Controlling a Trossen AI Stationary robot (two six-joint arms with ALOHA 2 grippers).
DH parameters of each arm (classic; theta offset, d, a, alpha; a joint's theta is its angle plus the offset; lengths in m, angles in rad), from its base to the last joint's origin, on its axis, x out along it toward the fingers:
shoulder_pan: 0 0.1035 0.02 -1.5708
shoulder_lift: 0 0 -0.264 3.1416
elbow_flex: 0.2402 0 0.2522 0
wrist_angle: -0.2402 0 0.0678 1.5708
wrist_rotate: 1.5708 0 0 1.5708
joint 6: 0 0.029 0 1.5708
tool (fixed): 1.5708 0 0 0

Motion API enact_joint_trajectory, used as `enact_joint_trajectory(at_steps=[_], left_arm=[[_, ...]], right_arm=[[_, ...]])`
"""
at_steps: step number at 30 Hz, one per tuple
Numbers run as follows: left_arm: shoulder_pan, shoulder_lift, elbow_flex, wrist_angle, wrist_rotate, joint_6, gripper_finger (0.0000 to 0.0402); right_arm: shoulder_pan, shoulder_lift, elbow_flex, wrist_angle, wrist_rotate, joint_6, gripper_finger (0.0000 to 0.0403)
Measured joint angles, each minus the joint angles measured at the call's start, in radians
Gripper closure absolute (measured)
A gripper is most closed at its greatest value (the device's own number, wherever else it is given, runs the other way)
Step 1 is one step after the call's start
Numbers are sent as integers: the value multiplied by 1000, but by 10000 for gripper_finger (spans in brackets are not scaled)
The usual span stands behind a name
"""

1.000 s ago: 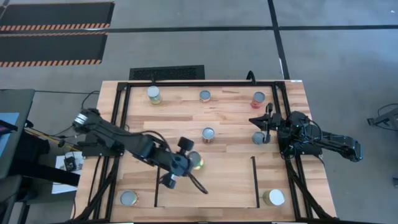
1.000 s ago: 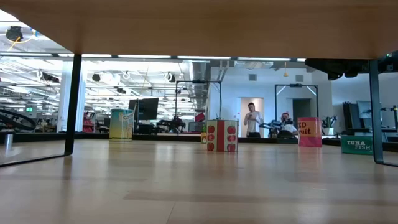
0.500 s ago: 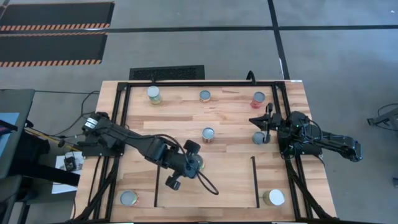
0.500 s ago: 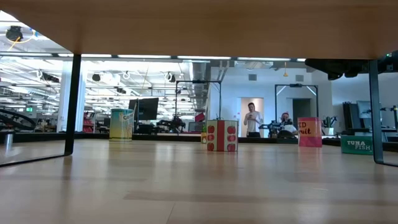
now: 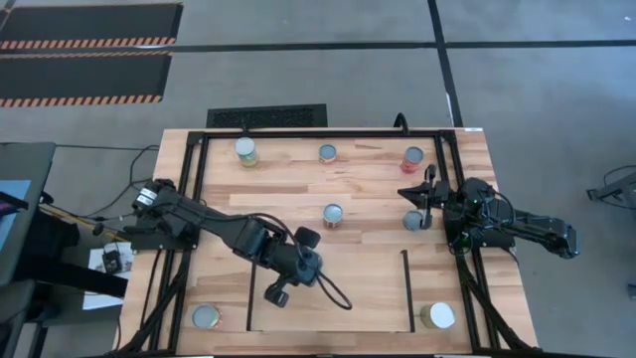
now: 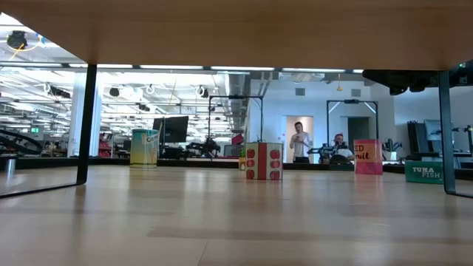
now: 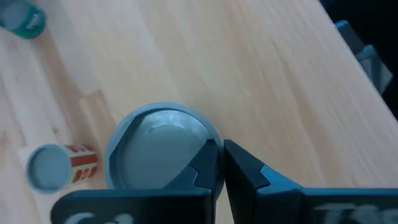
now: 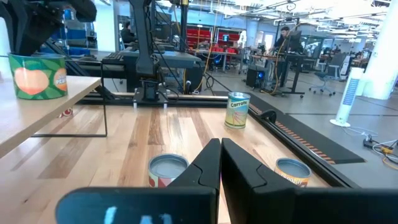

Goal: Pick and place cans onto a shelf
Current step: Put the green peach can on the shelf, then put the green orange can on the shelf

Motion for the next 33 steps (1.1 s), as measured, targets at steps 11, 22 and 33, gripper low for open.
enact_joint_trajectory(at_steps=[11,22,33], left_arm=[[4,0,1,31,8,-10,343],[4,0,1,43,43,-10,335],[2,-1,97,24,37,-2,335]], right_arm=[[0,0,0,0,0,0,365],[0,0,0,0,0,0,365],[0,0,0,0,0,0,365]])
